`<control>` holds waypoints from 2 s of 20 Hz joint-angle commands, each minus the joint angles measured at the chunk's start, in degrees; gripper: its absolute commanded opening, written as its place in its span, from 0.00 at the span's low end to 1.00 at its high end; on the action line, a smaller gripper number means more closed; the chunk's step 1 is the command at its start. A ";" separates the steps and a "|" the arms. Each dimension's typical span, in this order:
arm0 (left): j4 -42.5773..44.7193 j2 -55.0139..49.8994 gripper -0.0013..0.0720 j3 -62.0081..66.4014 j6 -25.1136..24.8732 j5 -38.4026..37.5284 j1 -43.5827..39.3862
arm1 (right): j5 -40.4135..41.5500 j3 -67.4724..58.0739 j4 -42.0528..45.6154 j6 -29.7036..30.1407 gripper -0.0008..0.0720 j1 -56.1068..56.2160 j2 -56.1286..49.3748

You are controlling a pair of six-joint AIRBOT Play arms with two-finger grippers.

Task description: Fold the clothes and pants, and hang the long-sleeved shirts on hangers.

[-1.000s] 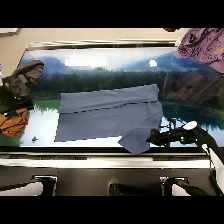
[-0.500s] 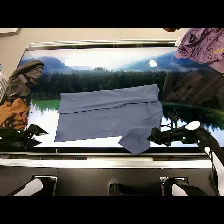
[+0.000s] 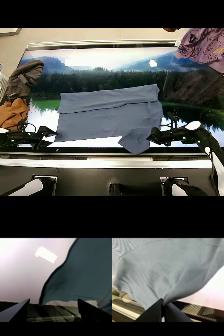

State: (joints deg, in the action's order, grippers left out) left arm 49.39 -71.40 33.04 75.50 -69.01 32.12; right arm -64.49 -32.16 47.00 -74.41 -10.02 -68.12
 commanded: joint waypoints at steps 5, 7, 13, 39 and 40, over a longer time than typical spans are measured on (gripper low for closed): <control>-0.39 -4.15 0.46 -0.24 1.57 4.11 -5.27 | -0.07 -0.02 -0.39 0.04 0.04 0.04 0.04; -0.44 -4.39 0.04 -0.09 1.55 3.93 -5.42 | -0.07 -0.02 -0.31 0.04 0.04 0.04 0.61; 8.41 2.43 0.04 4.57 9.81 -2.71 -5.35 | -1.53 -0.02 6.40 -6.21 0.04 0.04 12.02; 12.72 -6.58 0.04 23.89 11.19 19.17 -18.14 | 1.14 -35.17 14.88 -1.27 0.04 5.07 -13.14; 12.72 -9.25 0.04 26.08 11.23 19.17 -18.80 | 2.32 -36.83 16.83 -2.01 0.04 6.10 -14.93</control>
State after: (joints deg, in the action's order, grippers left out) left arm 62.28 -73.17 53.47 87.20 -51.00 15.99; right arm -65.65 -63.37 60.31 -74.61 -6.66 -76.73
